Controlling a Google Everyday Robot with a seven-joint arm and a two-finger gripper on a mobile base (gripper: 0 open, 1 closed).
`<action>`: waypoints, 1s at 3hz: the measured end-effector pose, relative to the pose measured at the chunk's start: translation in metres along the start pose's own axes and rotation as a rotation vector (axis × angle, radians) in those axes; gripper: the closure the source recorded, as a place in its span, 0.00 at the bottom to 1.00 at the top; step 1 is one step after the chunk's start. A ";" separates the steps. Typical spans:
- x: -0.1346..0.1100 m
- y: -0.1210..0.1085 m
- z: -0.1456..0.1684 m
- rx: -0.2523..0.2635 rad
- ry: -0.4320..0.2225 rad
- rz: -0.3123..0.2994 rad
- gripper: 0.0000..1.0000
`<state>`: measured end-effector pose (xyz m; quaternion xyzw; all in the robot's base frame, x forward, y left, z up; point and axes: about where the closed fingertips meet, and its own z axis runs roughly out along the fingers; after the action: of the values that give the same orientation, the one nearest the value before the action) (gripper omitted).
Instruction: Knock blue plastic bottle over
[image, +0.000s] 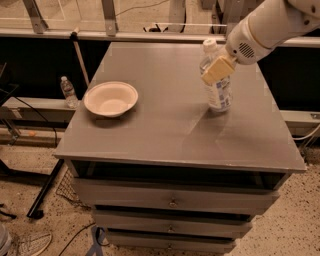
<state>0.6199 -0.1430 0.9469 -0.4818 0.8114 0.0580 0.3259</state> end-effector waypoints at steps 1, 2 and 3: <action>0.032 0.005 -0.003 -0.006 0.210 -0.066 1.00; 0.045 0.011 0.000 -0.027 0.334 -0.126 1.00; 0.047 0.023 0.010 -0.079 0.408 -0.198 1.00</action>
Offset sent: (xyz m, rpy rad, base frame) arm -0.0323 -0.0365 -0.0370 -0.4755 0.2135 0.0759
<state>0.5903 -0.1617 0.9070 -0.5731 0.8064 -0.0410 0.1397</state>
